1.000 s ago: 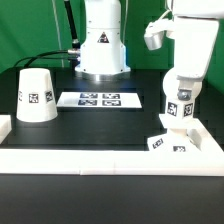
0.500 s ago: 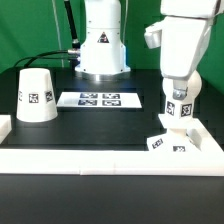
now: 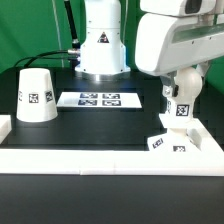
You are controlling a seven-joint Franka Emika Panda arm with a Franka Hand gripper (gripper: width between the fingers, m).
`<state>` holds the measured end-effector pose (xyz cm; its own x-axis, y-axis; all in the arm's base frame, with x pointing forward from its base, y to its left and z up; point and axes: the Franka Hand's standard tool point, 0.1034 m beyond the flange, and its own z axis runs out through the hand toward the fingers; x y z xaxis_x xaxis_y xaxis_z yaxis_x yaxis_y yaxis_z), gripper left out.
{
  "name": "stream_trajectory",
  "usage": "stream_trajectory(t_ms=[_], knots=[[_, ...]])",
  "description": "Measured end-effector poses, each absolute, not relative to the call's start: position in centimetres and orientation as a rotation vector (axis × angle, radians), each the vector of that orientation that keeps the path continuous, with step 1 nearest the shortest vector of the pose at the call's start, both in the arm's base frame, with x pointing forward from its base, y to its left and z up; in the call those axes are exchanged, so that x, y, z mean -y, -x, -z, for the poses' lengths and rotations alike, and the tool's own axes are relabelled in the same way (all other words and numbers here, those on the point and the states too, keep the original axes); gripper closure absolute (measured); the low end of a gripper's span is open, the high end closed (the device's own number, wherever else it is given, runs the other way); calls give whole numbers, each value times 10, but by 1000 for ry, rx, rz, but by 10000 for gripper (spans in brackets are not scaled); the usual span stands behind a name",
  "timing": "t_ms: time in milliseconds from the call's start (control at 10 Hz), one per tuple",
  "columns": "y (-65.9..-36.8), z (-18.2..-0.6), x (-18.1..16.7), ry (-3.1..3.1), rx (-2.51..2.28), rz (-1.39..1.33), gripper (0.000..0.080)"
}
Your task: Assemble lamp
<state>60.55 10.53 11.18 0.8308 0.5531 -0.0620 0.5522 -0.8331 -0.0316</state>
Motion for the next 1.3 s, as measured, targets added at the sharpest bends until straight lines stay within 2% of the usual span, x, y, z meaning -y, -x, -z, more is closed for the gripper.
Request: stream_trajectory(t_ms=[1300], knots=[[-606, -112, -103, 3051, -707, -122, 220]])
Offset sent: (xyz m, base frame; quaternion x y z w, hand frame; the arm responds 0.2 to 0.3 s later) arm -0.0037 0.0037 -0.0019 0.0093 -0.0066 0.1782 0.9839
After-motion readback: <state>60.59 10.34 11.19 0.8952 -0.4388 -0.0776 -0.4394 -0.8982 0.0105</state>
